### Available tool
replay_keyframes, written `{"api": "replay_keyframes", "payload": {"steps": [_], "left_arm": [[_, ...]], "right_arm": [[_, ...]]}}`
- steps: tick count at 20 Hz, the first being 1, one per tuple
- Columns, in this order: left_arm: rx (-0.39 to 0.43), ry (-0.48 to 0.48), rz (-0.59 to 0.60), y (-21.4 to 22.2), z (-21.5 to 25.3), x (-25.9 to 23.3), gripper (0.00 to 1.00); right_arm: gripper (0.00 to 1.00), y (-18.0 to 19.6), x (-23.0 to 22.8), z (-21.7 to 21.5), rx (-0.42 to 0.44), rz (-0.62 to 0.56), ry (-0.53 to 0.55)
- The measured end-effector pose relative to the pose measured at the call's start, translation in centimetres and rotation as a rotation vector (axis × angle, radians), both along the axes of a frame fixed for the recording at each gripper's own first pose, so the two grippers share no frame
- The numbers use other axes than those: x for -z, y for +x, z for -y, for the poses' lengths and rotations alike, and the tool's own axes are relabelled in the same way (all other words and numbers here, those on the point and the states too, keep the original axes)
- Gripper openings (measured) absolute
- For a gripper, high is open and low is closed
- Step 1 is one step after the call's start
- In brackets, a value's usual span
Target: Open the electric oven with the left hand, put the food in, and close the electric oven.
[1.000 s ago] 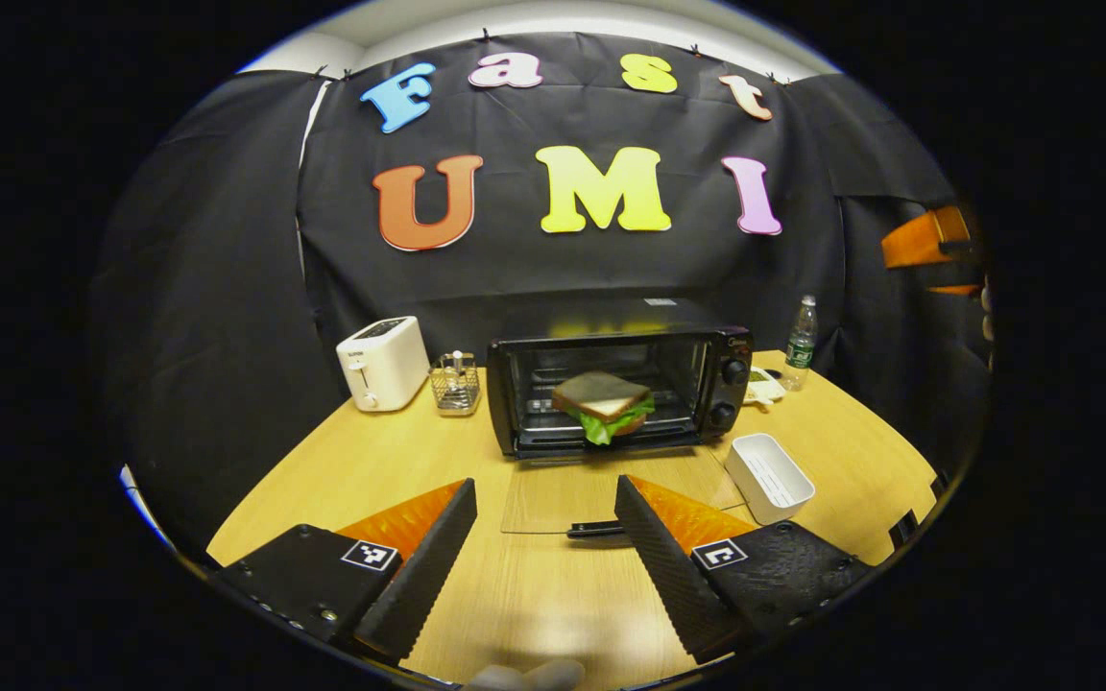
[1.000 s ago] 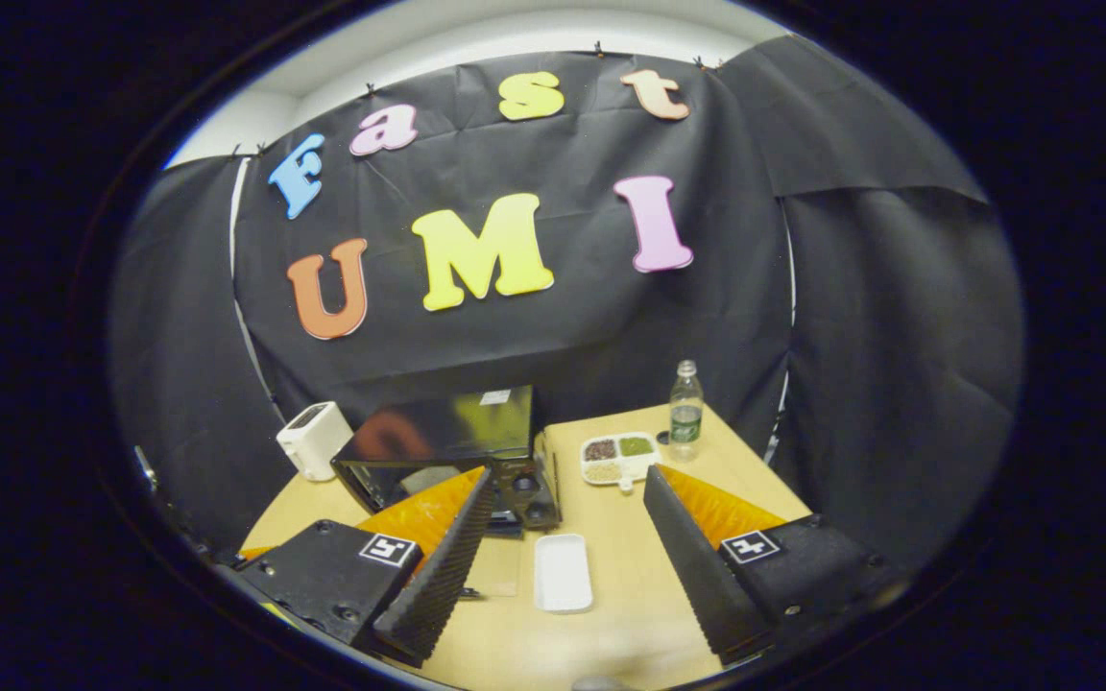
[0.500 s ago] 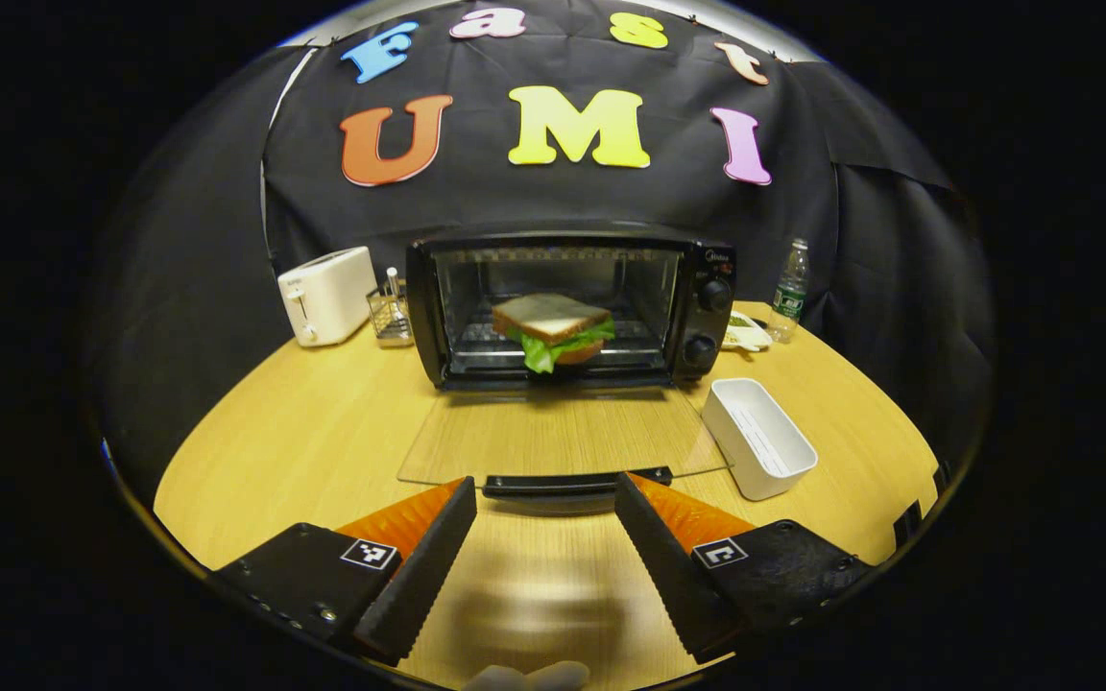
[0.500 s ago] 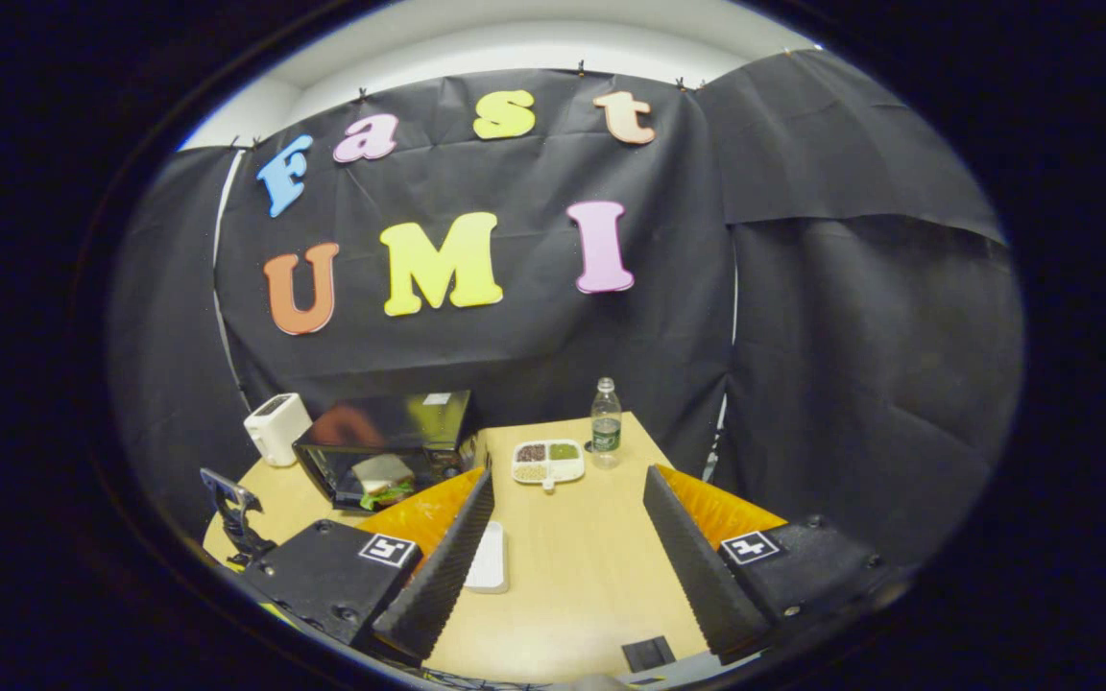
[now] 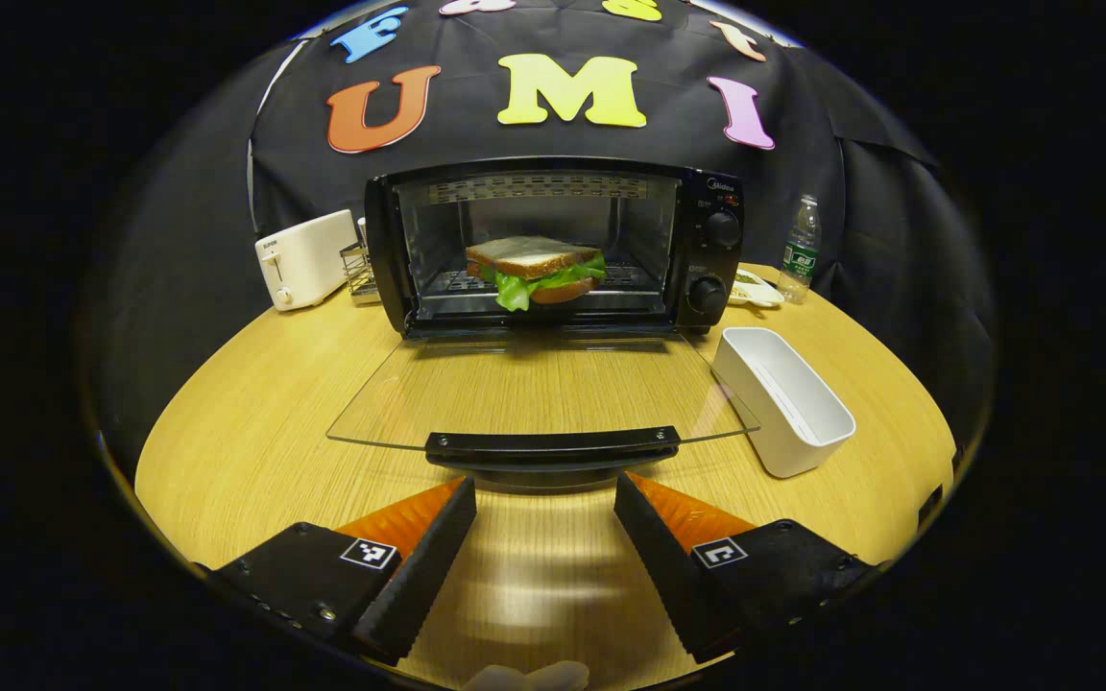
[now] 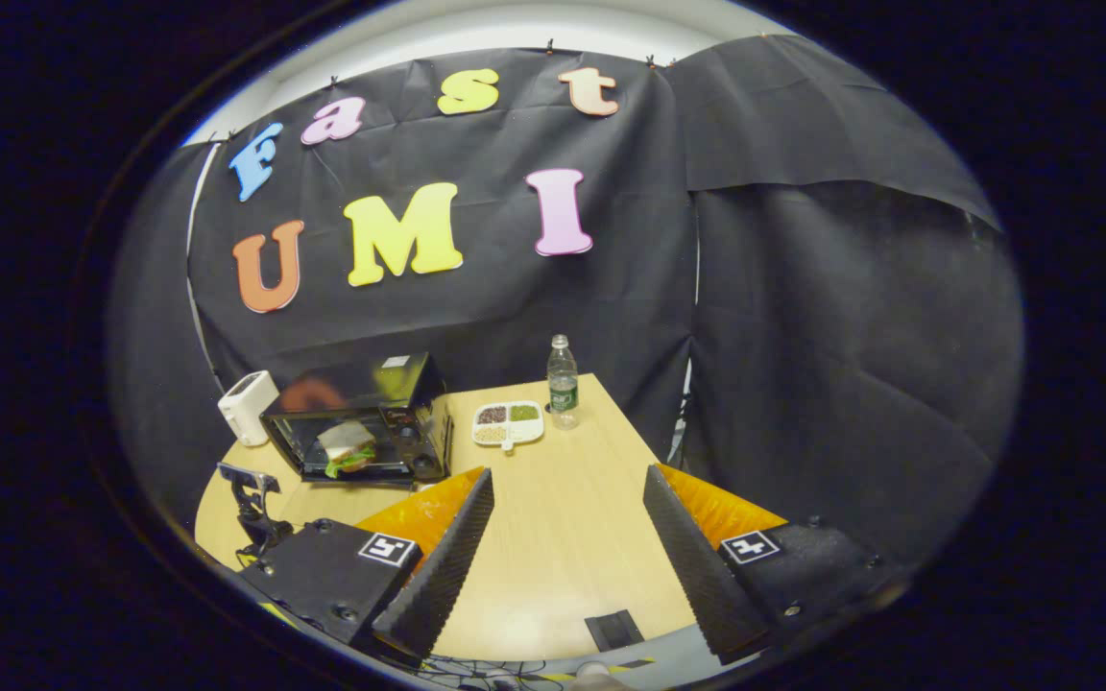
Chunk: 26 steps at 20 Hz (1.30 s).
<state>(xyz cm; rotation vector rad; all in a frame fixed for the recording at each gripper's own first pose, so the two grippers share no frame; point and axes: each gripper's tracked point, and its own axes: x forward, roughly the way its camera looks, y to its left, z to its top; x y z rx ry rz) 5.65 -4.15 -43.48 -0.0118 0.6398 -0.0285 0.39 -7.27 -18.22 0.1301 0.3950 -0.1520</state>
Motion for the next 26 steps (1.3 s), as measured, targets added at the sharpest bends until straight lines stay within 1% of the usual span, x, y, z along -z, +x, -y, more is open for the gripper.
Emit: {"api": "replay_keyframes", "payload": {"steps": [1,2,3,4,6,7,8,9,15,18,23,26], "left_arm": [[-0.007,-0.002,-0.007,0.2,0.1,0.1,0.96],[-0.011,-0.013,-0.011,0.4,0.3,0.4,0.96],[-0.007,-0.015,-0.012,0.6,0.4,0.3,0.96],[-0.006,-0.008,-0.01,0.8,0.4,0.4,0.96],[-0.007,0.006,0.006,1.0,0.1,0.0,0.96],[-0.011,-0.001,-0.004,1.1,0.2,-0.1,0.96],[-0.018,-0.01,-0.011,0.9,0.2,0.0,0.95],[-0.019,-0.015,-0.015,0.9,0.2,-0.1,0.96],[-0.008,0.002,0.011,1.3,0.3,-2.7,0.95],[-0.023,-0.016,0.043,2.0,0.3,-5.0,0.96],[-0.046,-0.046,0.125,4.7,0.7,-9.8,0.95],[-0.039,-0.024,0.177,6.6,0.5,-11.9,0.96]], "right_arm": [[0.9,0.0,0.1,0.1,0.001,-0.003,-0.001],[1.0,0.0,0.2,0.1,-0.001,-0.012,-0.001],[0.9,0.1,0.2,0.1,-0.002,-0.013,0.0],[1.0,0.2,0.2,0.1,-0.004,-0.016,-0.001],[1.0,0.4,0.3,0.0,-0.013,-0.019,0.002],[1.0,0.6,0.3,-0.2,-0.018,-0.021,0.007],[0.9,0.8,0.4,-0.2,-0.021,-0.024,0.014],[1.0,1.0,0.6,-0.2,-0.022,-0.027,0.02],[1.0,1.7,0.3,-0.9,-0.053,-0.028,0.018],[1.0,1.9,-0.3,-1.3,-0.069,-0.019,0.012],[1.0,2.2,-0.4,-1.9,-0.083,-0.013,0.023],[1.0,2.5,-0.7,-1.9,-0.083,-0.006,0.024]]}}
